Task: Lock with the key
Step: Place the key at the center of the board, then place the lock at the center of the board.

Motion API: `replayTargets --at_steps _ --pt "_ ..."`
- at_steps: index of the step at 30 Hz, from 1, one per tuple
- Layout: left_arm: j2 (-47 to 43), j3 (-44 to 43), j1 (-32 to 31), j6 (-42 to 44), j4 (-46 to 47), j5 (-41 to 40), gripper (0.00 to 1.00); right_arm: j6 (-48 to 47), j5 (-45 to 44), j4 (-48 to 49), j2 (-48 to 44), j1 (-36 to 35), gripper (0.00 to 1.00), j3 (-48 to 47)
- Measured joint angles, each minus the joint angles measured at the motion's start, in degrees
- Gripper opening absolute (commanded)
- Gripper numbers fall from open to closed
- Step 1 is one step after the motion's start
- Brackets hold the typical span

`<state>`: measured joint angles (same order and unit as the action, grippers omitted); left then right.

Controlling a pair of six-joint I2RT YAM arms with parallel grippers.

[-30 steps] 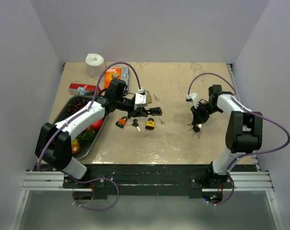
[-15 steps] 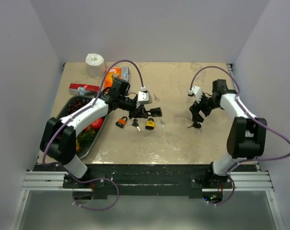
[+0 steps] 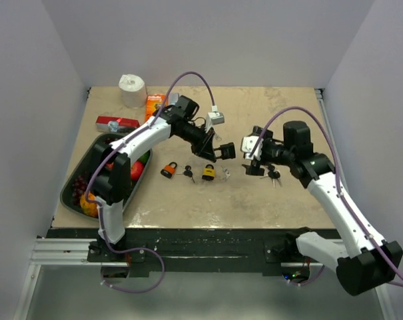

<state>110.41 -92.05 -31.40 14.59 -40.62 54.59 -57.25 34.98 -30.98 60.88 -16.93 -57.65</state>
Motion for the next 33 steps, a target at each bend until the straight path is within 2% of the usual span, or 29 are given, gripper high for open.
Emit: replayTargets --at_steps 4,11,23,25,26,32,33 --pt "2.97 -4.35 -0.52 -2.32 -4.87 1.77 0.00 -3.08 -1.36 4.15 -3.82 -5.57 0.98 4.57" --pt "4.02 -5.68 -1.42 -7.65 -8.57 5.64 0.00 -7.69 -3.93 8.83 -2.58 -11.39 0.95 6.93" --pt "4.02 -5.88 -2.51 -12.11 -9.01 7.08 0.00 -14.38 -7.06 11.41 2.78 -12.70 0.85 9.05" --pt "4.02 -5.88 -2.67 -12.33 -9.20 7.06 0.00 -14.97 -7.48 11.82 3.61 -12.79 0.79 9.05" --pt "4.02 -5.88 -2.71 -12.48 -9.29 7.02 0.00 -15.26 -7.69 11.98 3.85 -12.87 0.72 9.05" --pt "4.02 -5.88 -2.80 -12.72 -9.44 6.95 0.00 -16.09 -9.40 12.48 4.61 -13.94 0.52 9.07" --pt "4.02 -5.88 -2.80 -12.92 -9.44 6.93 0.00 -16.22 -9.60 12.52 4.68 -14.08 0.42 9.07"
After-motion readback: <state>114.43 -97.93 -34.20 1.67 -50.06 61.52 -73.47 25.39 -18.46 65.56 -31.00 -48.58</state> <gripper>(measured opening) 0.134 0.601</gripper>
